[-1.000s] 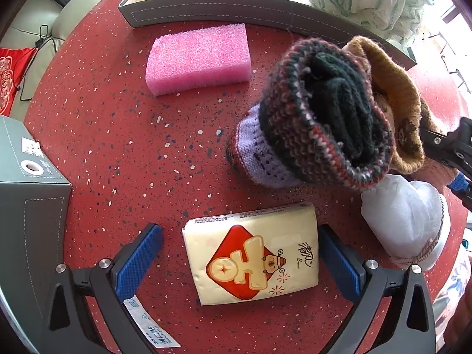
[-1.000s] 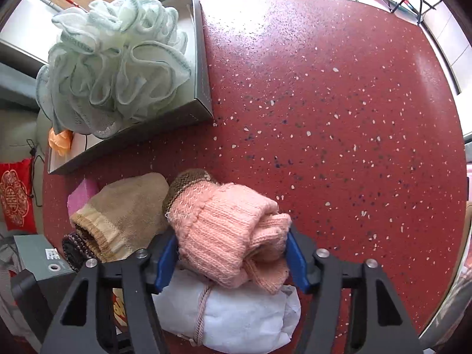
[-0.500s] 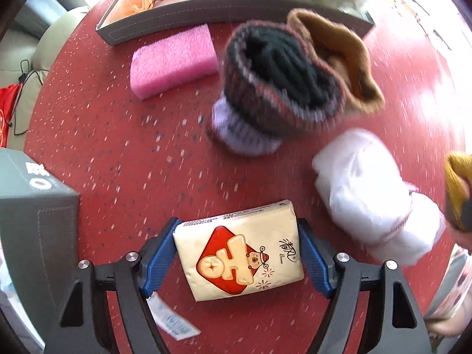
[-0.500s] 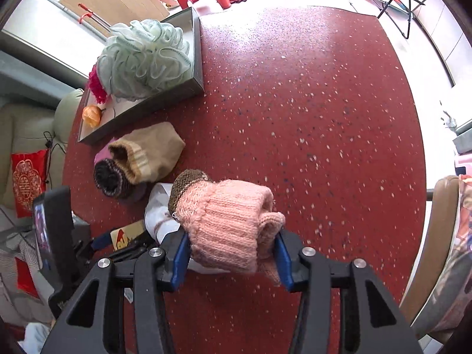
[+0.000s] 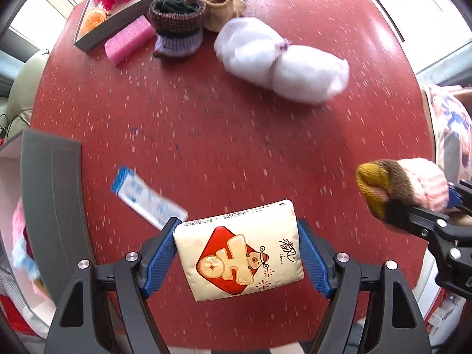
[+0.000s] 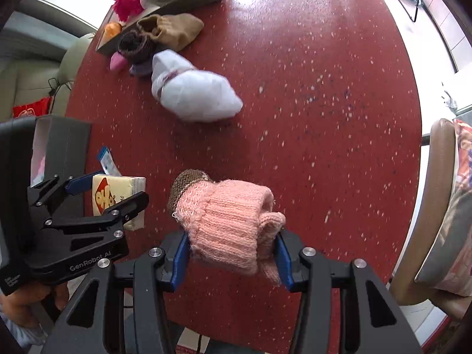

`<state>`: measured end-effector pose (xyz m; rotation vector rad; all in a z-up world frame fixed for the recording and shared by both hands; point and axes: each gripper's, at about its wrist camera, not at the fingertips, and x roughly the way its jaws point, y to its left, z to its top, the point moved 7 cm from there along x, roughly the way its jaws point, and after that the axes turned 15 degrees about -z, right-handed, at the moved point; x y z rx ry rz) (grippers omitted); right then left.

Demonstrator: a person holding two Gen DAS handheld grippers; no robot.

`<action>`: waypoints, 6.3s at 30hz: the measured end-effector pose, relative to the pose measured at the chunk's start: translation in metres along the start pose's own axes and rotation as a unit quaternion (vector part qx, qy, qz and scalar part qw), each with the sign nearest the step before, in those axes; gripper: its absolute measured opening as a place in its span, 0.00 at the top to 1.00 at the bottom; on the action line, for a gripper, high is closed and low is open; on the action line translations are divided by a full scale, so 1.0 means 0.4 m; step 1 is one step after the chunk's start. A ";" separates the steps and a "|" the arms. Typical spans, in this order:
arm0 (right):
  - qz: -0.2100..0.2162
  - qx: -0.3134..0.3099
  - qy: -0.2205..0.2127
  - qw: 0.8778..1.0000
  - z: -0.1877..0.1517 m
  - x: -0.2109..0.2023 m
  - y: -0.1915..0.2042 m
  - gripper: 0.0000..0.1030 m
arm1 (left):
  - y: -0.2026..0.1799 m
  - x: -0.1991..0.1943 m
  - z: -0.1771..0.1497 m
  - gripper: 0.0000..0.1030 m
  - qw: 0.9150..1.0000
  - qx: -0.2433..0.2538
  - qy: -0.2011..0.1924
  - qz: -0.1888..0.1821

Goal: Organize soft objects

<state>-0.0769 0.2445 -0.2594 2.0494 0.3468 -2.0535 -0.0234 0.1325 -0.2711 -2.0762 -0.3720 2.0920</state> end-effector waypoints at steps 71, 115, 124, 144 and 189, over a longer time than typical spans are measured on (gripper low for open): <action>-0.109 -0.141 0.012 0.984 -0.198 -0.136 0.539 0.48 | 0.367 -0.282 -0.309 0.24 0.989 0.014 -0.121 -0.079; -0.073 -0.260 -0.068 0.960 0.004 -0.216 0.932 0.47 | 0.736 -0.365 -0.351 0.24 0.957 -0.222 -0.185 -0.010; -0.071 -0.265 -0.068 0.959 0.053 -0.187 0.981 0.16 | 0.757 -0.343 -0.338 0.04 0.953 -0.251 -0.169 0.002; -0.046 -0.232 -0.084 0.968 0.046 -0.239 0.944 0.00 | 0.738 -0.381 -0.351 0.01 0.951 -0.251 -0.167 0.073; -0.061 -0.247 -0.081 0.964 0.015 -0.240 0.972 0.00 | 0.748 -0.380 -0.400 0.01 0.944 -0.273 -0.178 0.048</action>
